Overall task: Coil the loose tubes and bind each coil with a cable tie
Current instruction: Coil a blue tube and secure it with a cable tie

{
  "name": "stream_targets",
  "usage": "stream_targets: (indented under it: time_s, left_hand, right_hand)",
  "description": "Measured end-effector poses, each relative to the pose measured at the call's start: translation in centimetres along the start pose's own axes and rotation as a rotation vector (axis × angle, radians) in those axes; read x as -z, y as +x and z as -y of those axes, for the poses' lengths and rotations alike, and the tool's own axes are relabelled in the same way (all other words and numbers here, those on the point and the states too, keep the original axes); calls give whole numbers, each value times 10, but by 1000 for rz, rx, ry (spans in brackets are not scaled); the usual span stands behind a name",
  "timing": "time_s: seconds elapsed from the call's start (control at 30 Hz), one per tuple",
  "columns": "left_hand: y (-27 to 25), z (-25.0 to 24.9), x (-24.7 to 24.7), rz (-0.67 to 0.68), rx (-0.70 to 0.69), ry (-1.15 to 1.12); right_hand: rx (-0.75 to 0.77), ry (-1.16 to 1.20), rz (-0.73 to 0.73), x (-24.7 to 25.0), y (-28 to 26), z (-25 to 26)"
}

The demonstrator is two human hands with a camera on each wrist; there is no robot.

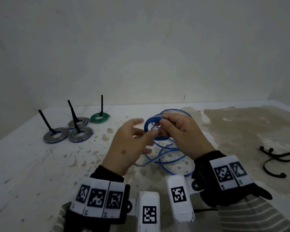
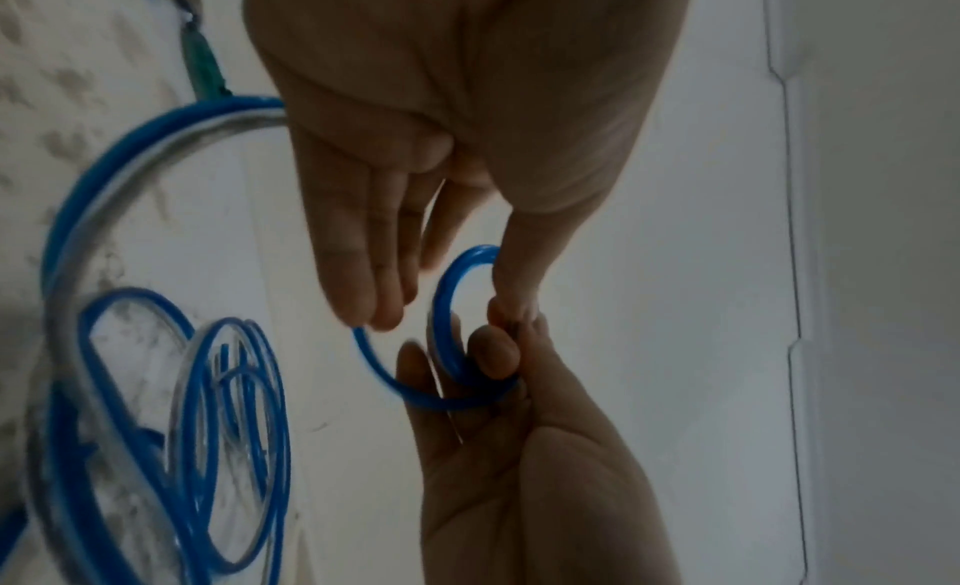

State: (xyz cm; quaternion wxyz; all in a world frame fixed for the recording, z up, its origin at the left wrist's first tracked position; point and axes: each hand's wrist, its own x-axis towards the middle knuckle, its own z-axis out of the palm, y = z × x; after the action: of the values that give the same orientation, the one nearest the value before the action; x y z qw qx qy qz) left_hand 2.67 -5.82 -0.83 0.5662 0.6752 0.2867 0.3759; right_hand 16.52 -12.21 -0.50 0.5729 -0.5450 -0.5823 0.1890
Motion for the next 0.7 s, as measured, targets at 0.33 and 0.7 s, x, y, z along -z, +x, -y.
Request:
stream_targets:
  time_s: [0.33, 0.7]
  left_hand:
    - [2, -8, 15, 78, -202, 223]
    - [3, -9, 12, -167, -324, -223]
  right_hand:
    - [72, -316, 54, -5, -5, 5]
    - [2, 57, 12, -4, -2, 1]
